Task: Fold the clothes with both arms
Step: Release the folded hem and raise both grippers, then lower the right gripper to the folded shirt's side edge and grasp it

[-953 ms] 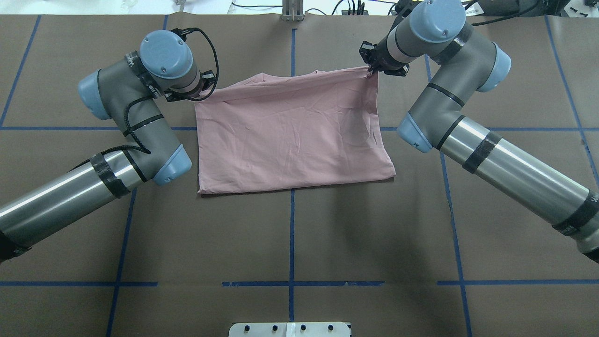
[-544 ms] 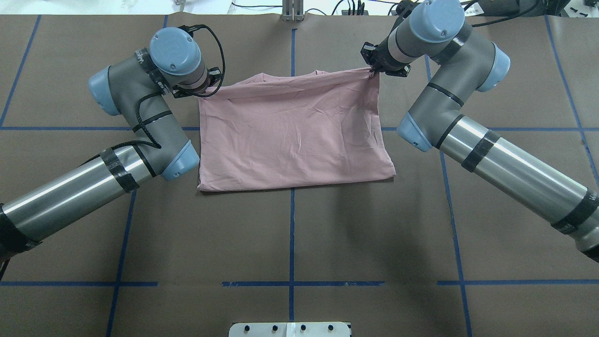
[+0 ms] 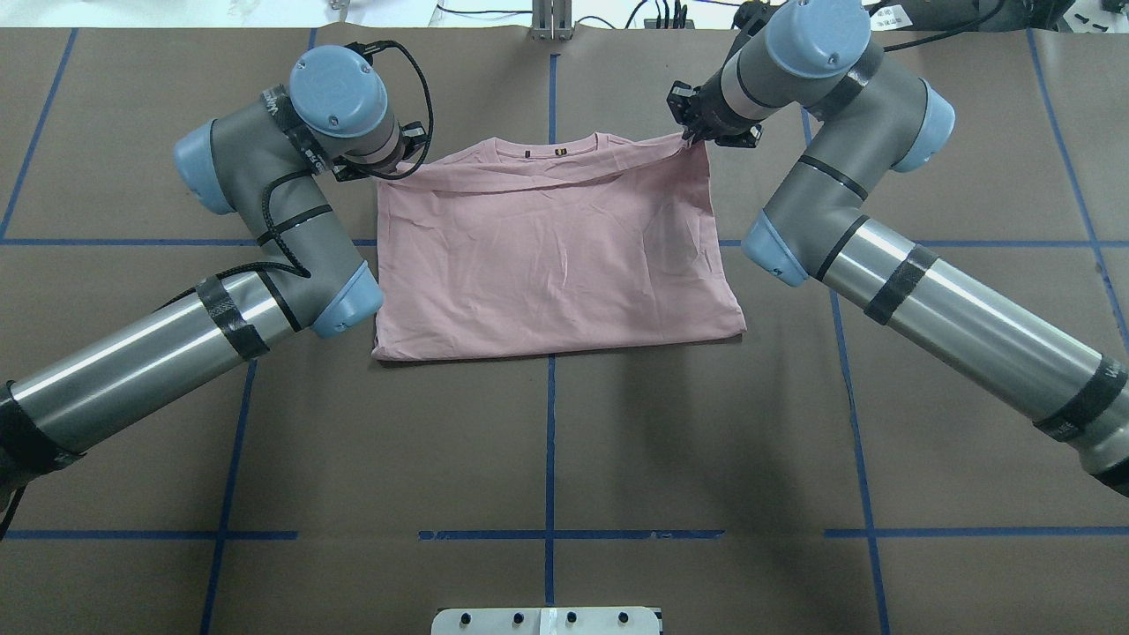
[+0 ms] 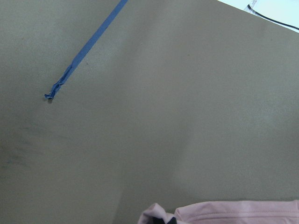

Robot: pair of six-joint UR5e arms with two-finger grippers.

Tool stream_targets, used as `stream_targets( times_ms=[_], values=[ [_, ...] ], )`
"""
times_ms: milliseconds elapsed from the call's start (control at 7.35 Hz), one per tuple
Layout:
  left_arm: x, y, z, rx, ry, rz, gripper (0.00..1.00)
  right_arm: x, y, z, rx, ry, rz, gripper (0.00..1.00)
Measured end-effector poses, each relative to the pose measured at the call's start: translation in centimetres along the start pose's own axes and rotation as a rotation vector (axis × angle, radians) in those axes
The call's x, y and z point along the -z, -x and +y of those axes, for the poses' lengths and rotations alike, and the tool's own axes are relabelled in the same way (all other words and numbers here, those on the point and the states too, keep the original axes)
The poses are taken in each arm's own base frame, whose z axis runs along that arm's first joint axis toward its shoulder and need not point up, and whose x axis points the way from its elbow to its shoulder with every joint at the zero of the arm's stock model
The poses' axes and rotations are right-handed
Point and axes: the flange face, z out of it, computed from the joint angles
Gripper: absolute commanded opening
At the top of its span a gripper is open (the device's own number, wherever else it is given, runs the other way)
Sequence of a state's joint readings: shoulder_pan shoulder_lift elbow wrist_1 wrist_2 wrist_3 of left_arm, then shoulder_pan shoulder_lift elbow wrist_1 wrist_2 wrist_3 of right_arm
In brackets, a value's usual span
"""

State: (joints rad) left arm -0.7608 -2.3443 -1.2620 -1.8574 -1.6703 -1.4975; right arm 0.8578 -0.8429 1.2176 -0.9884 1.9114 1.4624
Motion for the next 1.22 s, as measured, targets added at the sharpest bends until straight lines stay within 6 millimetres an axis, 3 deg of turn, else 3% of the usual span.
stream_targets(
  times_ms=[408,544,817,1089,1225],
  values=[
    [0.0,0.2,0.1,-0.002,0.000,-0.004,1.00,0.4,-2.3,0.1,0.063,0.054,-0.065,1.00],
    [0.9,0.0,0.2,-0.003,-0.001,0.005,1.00,1.1,-3.3,0.7,0.073,0.083,-0.079,1.00],
    [4.7,-0.7,0.6,-0.003,-0.001,0.022,1.00,2.6,-7.5,3.3,0.081,0.143,-0.083,1.00],
    [7.9,-1.1,1.5,0.001,0.005,0.035,1.00,2.1,-11.3,6.7,0.090,0.189,-0.055,0.99],
    [8.4,-1.2,2.0,0.004,0.009,0.039,1.00,1.6,-12.6,8.4,0.097,0.208,-0.039,0.99]
  ],
)
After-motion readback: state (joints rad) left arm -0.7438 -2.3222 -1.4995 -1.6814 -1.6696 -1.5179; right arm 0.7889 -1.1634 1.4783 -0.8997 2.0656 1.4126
